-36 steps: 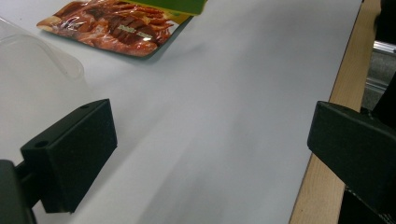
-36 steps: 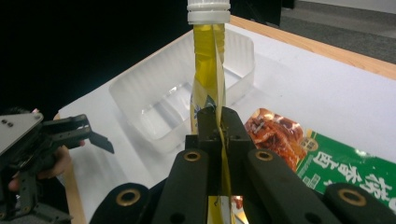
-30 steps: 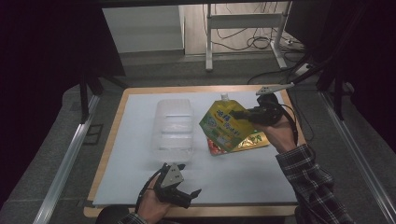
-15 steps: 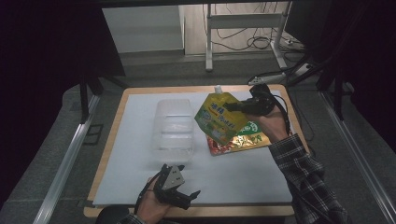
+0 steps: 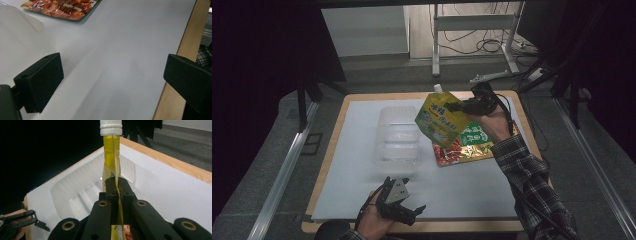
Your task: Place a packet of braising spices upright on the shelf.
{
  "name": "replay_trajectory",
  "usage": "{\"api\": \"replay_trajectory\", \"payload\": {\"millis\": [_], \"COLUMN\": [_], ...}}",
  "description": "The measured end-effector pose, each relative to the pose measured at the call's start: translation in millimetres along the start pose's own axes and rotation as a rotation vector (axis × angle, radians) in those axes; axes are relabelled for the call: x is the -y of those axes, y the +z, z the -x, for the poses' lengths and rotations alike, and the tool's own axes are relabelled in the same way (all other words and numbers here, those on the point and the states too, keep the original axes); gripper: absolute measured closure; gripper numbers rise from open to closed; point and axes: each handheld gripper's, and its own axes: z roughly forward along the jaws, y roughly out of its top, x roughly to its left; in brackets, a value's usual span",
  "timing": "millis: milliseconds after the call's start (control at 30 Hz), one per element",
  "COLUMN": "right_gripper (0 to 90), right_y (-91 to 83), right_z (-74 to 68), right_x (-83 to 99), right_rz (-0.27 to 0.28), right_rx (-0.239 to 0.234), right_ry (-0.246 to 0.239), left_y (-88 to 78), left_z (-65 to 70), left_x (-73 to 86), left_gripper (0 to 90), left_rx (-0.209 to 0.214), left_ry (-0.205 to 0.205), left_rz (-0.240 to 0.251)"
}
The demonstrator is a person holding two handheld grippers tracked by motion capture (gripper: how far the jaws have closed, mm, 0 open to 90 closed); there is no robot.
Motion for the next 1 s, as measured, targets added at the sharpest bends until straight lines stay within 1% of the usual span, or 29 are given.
{"api": "replay_trajectory", "payload": {"millis": [333, 367, 433, 467, 533, 800, 833, 867, 933, 1000], "right_gripper": [88.0, 88.0, 88.0, 88.0, 88.0, 88.1, 88.1, 88.1, 88.0, 88.0], "right_y": [11.6, 15.2, 16.7, 20.9, 22.1, 38.1, 38.1, 43.0, 44.7, 50.4], "right_z": [3.5, 4.2, 4.4, 4.9, 5.3, 8.2, 8.2, 8.9, 8.7, 8.5], "right_x": [-13.9, -17.3, -19.0, -22.8, -23.9, -36.7, -36.7, -39.5, -40.5, -43.4], "right_rz": [0.011, 0.010, 0.009, 0.009, 0.008, 0.018, 0.018, 0.020, 0.019, 0.022], "right_rx": [0.002, 0.004, 0.005, 0.008, 0.008, 0.004, 0.004, 0.000, -0.001, -0.008], "right_ry": [-0.019, -0.023, -0.026, -0.035, -0.034, -0.033, -0.033, -0.031, -0.028, -0.035], "left_y": [1.1, 1.1, 0.9, 0.8, 0.5, 0.4, 0.4, 0.4, 0.3, 0.3], "left_z": [1.4, 1.5, 1.5, 1.5, 1.3, 1.8, 1.8, 1.9, 1.9, 2.0], "left_x": [0.1, 0.1, 0.0, 0.1, 0.0, -0.3, -0.3, -0.3, -0.4, -0.4], "left_gripper": [3.3, 3.3, 3.3, 3.3, 3.3, 3.4, 3.4, 3.4, 3.4, 3.5], "left_rx": [-0.001, 0.001, 0.000, 0.000, 0.000, 0.001, 0.001, 0.001, 0.002, 0.002], "left_ry": [0.014, 0.015, 0.015, 0.014, 0.012, 0.019, 0.019, 0.019, 0.019, 0.020], "left_rz": [-0.014, -0.015, -0.014, -0.013, -0.011, -0.011, -0.011, -0.011, -0.012, -0.012]}}
